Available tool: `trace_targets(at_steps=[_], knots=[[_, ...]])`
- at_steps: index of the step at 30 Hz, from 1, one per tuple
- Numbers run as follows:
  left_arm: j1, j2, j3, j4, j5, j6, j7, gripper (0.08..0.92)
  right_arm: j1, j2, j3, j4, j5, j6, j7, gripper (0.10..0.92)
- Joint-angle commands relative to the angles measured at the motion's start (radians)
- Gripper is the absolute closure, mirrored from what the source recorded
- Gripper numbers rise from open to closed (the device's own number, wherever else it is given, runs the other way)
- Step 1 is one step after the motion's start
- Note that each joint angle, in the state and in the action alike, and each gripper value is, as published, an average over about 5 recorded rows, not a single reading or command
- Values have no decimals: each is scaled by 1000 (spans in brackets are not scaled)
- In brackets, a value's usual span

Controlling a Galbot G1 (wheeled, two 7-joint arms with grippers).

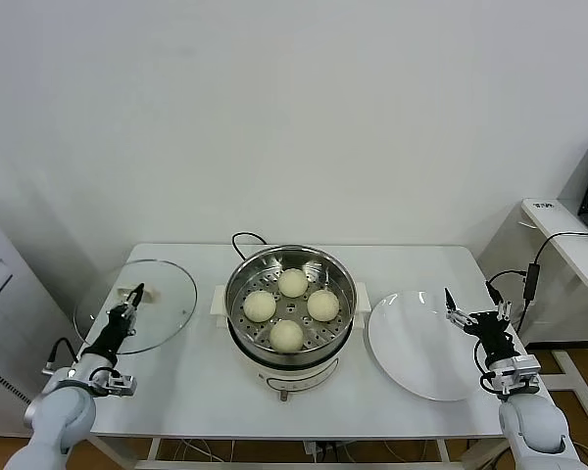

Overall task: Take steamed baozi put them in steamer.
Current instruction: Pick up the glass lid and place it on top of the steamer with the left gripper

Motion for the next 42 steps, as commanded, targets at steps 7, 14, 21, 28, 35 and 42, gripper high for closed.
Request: trace_targets(at_steps=[7, 14, 21, 28, 35, 42], knots=[[23, 162, 119, -539, -257, 444, 351, 901, -3, -2, 10, 21, 9, -2, -9, 203], [-50, 172, 370, -626, -172, 720, 413, 901, 8, -13, 8, 14, 11, -2, -9, 203], [-155, 102, 608, -631, 22, 862, 478, 901, 15, -24, 5, 13, 19, -8, -3, 203], [-219, -48, 735, -543, 156, 873, 498, 901, 15, -29, 5, 6, 26, -12, 0, 203], [-271, -128, 820, -456, 179, 873, 495, 901, 16, -32, 7, 0, 28, -11, -1, 203], [-290, -192, 855, -390, 199, 872, 485, 901, 18, -29, 11, -9, 24, -9, -4, 203]])
